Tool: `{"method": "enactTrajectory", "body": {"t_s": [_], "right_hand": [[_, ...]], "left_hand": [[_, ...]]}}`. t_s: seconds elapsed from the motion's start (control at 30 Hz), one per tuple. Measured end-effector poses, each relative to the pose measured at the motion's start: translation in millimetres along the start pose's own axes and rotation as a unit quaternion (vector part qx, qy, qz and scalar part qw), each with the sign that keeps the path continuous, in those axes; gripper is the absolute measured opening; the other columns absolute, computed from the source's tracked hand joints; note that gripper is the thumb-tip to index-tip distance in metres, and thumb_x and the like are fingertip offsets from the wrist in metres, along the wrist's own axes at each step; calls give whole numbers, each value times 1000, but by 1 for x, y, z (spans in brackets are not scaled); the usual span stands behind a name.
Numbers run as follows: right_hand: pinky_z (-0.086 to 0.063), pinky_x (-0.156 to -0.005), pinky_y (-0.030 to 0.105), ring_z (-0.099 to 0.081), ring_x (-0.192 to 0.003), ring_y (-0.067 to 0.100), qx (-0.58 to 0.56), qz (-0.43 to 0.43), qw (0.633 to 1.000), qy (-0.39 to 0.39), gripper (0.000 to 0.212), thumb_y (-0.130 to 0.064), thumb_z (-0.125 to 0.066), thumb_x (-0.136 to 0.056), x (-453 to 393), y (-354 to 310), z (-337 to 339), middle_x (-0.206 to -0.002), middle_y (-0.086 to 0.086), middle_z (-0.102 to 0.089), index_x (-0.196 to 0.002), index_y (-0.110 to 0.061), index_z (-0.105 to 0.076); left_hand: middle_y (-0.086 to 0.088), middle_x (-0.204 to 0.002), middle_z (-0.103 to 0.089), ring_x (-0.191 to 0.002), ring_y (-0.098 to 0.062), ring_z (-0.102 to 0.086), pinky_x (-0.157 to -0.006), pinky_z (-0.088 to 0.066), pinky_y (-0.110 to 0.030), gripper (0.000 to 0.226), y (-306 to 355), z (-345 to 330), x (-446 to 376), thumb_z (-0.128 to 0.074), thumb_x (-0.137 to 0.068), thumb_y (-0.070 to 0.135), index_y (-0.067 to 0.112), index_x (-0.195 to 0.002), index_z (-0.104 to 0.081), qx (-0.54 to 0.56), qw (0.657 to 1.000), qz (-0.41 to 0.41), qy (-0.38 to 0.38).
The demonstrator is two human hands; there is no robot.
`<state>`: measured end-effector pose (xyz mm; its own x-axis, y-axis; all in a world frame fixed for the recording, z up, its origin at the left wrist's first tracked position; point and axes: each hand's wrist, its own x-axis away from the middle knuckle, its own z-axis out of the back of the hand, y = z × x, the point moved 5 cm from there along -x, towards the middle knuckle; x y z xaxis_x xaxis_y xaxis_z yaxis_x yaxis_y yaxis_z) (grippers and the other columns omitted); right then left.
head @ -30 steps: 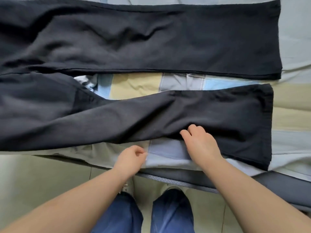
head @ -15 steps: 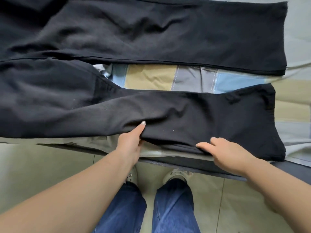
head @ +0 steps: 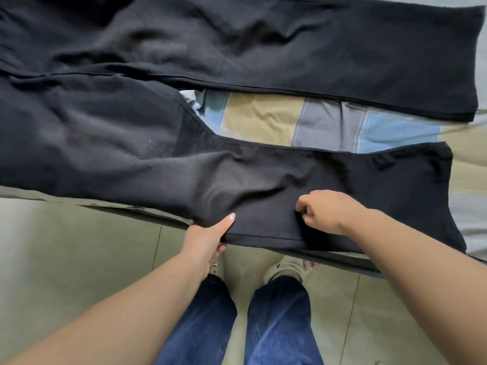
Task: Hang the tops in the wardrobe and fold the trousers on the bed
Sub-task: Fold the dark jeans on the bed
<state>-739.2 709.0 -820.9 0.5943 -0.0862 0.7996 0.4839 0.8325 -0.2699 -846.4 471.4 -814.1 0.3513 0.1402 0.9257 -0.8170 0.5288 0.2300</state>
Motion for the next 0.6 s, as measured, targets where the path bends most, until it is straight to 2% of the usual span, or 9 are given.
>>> {"method": "enactTrajectory", "body": {"t_s": [0.07,0.13,0.2,0.27,0.4,0.47,0.53,0.57,0.6], "right_hand": [[-40,-76,28,-56,-101,21,-34,9,999,35,27,-29,-43,-90,-13,-21,13,-102,-4,-52,-113,-32,-57],[-41,-77,28,-56,-99,21,-70,19,994,78,27,-29,-43,-91,-20,-41,27,-100,-6,-49,-115,-31,-56],[-44,-81,30,-55,-97,17,-112,53,983,137,26,-29,-44,-92,-28,-72,41,-102,-8,-50,-115,-30,-56],[-45,-80,31,-53,-92,13,-146,109,966,184,21,-31,-47,-93,-30,-109,53,-95,-12,-48,-111,-29,-56],[-47,-71,35,-54,-79,15,-168,186,947,203,10,-33,-49,-93,-22,-183,62,-80,-12,-50,-95,-26,-55],[-46,-67,33,-54,-70,14,-198,191,944,182,12,-34,-49,-93,-13,-212,57,-72,-12,-53,-91,-24,-55],[-48,-63,29,-56,-62,8,-302,167,933,104,20,-40,-50,-92,-7,-243,45,-69,-12,-62,-86,-23,-58],[-49,-61,26,-59,-59,5,-395,136,908,31,25,-43,-50,-91,-3,-258,34,-73,-11,-68,-85,-22,-61],[-50,-60,23,-63,-60,4,-495,94,862,-55,28,-45,-51,-91,1,-273,21,-80,-10,-71,-85,-21,-64]], "left_hand": [[-3,-77,-66,-49,-11,-61,-49,-51,-21,52,-14,10,3,-84,-68,37,7,-105,-62,11,1000,15,-5],[-2,-85,-71,-67,-15,-70,-61,-55,-22,47,-17,10,8,-80,-75,28,9,-114,-61,78,994,15,-81],[-2,-103,-74,-90,-15,-72,-74,-55,-27,45,-1,22,7,-75,-77,19,9,-119,-60,201,970,-12,-137],[-7,-111,-71,-99,-18,-70,-74,-57,-29,49,24,43,2,-73,-72,16,6,-118,-61,297,944,-44,-137],[-11,-113,-70,-102,-22,-69,-78,-59,-34,40,54,90,-5,-67,-83,15,4,-120,-59,352,928,-89,-84],[-12,-115,-69,-103,-24,-68,-80,-58,-34,38,56,112,-5,-64,-88,17,4,-123,-58,359,927,-96,-58],[-12,-116,-69,-105,-24,-67,-79,-58,-32,44,59,134,-2,-64,-87,21,4,-126,-56,384,915,-105,-62],[-12,-117,-68,-106,-23,-67,-80,-58,-33,48,63,142,0,-65,-84,25,5,-127,-56,399,907,-111,-74],[-10,-118,-68,-107,-23,-66,-81,-58,-33,51,68,149,2,-66,-81,29,7,-126,-57,412,899,-117,-90]]}}
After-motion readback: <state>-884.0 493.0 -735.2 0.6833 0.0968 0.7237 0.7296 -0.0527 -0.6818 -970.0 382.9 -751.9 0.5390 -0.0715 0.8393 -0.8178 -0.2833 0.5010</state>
